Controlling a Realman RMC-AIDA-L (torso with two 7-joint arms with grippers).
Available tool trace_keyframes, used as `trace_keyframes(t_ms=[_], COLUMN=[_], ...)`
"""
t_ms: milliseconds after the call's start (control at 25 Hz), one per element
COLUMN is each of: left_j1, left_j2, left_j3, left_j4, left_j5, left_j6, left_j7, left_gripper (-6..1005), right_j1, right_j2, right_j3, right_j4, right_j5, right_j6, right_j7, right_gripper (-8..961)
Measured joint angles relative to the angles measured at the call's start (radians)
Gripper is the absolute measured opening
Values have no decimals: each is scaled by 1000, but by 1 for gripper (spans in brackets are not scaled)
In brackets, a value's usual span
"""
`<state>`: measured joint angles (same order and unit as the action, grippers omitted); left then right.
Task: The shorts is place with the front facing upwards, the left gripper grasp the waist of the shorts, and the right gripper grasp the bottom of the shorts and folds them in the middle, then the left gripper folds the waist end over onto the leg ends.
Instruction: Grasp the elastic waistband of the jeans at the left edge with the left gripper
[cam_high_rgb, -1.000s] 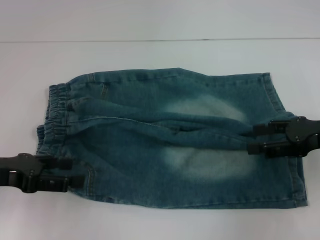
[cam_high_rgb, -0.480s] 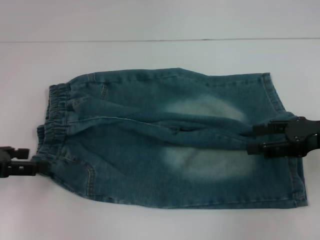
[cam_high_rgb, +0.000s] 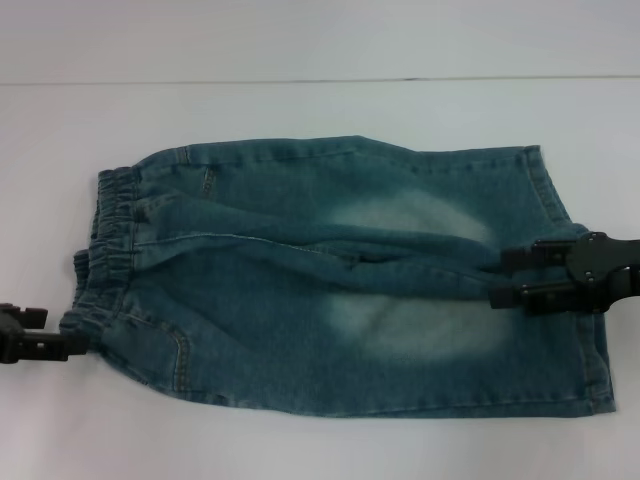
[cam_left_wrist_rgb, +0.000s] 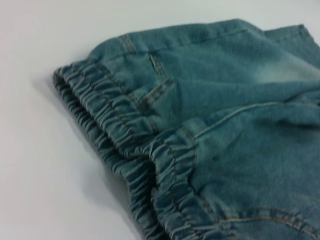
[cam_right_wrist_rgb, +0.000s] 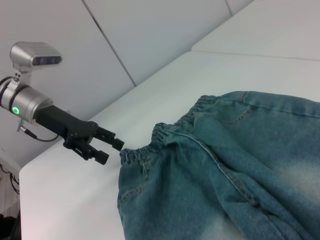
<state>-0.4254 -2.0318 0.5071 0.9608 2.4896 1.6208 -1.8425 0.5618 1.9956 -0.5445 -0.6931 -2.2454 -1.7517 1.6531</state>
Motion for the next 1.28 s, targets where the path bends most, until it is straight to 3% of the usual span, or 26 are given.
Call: trace_keyframes(t_ms=[720, 1160, 1280], left_j1=[-36, -56, -58], left_j2=[-25, -25, -23], left_j3=[49, 41, 30], left_j4=[-38, -39, -39], left_j5=[57, 32, 19], left_j6=[-11, 29, 31], left_j7=[-12, -20, -21], left_gripper=[900, 837, 776], right_j1=[1, -6, -6], right_j2=[0, 0, 0], right_j3=[0, 0, 0], right_j4=[4, 6, 7], right_j5=[0, 0, 0], right_j6=[2, 3, 8], right_j7=[-9, -12, -12], right_gripper=[850, 851, 850])
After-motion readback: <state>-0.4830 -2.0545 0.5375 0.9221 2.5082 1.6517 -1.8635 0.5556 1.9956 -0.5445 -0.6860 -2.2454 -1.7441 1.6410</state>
